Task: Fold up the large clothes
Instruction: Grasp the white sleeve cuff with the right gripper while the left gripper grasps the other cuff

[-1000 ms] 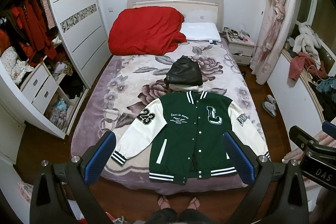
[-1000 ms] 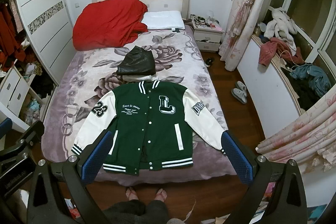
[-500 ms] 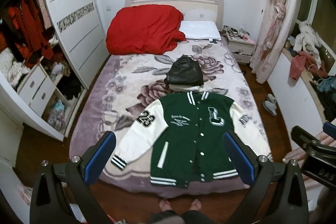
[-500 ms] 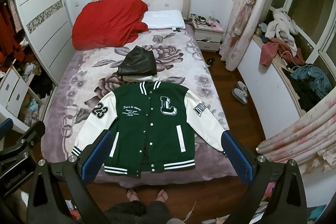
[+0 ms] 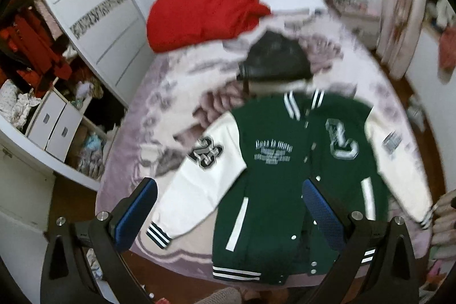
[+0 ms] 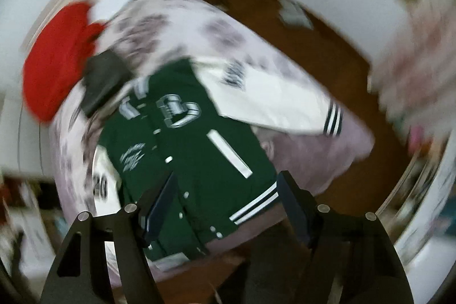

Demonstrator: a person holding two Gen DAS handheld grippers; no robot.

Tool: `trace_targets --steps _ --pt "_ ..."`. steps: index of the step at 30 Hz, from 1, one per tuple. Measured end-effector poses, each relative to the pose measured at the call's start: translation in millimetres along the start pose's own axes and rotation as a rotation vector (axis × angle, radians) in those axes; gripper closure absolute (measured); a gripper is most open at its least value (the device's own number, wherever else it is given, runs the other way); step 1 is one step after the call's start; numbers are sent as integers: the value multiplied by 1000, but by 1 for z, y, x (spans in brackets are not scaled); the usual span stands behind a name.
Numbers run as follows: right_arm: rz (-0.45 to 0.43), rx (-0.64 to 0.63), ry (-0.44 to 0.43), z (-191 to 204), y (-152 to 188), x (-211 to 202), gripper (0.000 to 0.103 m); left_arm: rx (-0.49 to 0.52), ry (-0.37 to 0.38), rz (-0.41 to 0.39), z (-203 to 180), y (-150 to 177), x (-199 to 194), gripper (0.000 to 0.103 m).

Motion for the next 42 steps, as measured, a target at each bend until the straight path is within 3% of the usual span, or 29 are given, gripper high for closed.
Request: trace_targets --steps 3,7,11,15,18,19,20,24,30,32,34,37,42 --pt "73 252 -63 -88 7 102 27 36 -71 83 -36 37 65 0" --pt "108 512 -94 -194 30 232 26 69 -105 169 -75 79 129 0" --pt "38 727 -163 -264 36 330 26 149 -138 242 -124 117 190 0" --pt "-73 933 -254 -303 26 385 23 180 -118 265 -176 122 216 0" --pt "-164 1015 -245 -310 21 388 25 209 -75 242 -226 111 223 0" --pt "-205 1018 -252 -311 17 385 46 224 -61 227 -244 105 225 0" --pt "-234 998 -265 -314 11 384 84 236 -41 216 -262 99 226 0" --pt "-293 946 -291 -328 -25 380 87 281 38 225 -324 79 241 0" --pt "-372 744 -231 -345 -149 363 88 339 113 224 -402 46 291 0" --pt "-362 679 -209 -351 -199 360 88 386 83 258 -422 52 317 0" --pt "-351 611 -184 -348 -241 363 88 368 84 302 -430 59 337 0" --pt "-372 522 -166 -336 -287 336 88 340 103 279 -433 59 336 0" --pt "-445 338 -158 -264 -331 267 88 248 145 275 -406 56 316 0"
Point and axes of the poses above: each gripper's, at about its wrist camera, not at the fingertips, and x roughly the way its jaws point, z to its left, y to its underside, the point moved 9 cm from there along x, roughly the way its jaws point, and after that the axes turned 11 degrees about -x, right-handed, at the moved point
